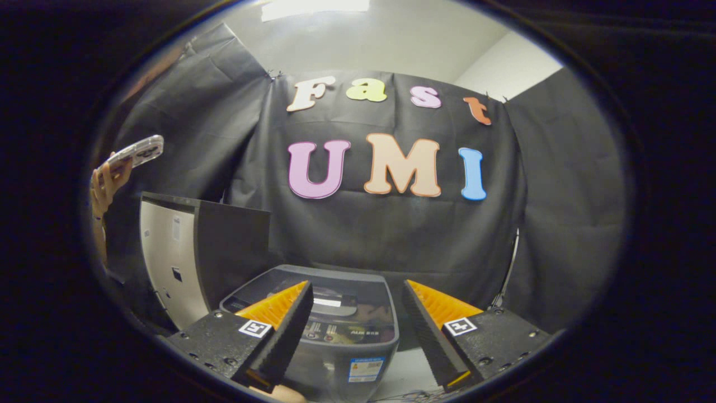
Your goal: Put the clothes into the washing machine and then close the washing machine lid.
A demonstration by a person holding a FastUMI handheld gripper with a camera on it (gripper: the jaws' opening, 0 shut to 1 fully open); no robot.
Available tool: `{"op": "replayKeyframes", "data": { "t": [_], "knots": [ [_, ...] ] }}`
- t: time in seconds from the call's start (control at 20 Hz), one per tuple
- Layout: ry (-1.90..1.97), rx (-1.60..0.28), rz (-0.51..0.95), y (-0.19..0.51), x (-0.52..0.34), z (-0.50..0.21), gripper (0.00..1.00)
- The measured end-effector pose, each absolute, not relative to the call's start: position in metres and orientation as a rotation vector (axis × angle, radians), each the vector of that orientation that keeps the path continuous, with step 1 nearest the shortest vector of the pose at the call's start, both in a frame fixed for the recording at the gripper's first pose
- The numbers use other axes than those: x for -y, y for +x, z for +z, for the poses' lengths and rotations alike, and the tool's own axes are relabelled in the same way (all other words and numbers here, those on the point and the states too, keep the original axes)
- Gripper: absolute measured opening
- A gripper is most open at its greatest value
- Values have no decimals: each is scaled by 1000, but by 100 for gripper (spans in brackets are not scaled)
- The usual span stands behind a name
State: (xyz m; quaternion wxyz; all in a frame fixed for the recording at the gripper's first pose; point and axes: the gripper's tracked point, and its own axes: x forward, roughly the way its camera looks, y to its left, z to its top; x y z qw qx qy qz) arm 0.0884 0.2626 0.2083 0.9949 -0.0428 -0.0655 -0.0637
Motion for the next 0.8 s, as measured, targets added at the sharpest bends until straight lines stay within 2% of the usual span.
{"op": "replayKeyframes", "data": {
  "t": [0.45, 0.8],
  "knots": [
    [-6, 88, -141, 34, -255, 141, 97],
    [-24, 70, -137, 22, -259, 114, 96]
  ]
}}
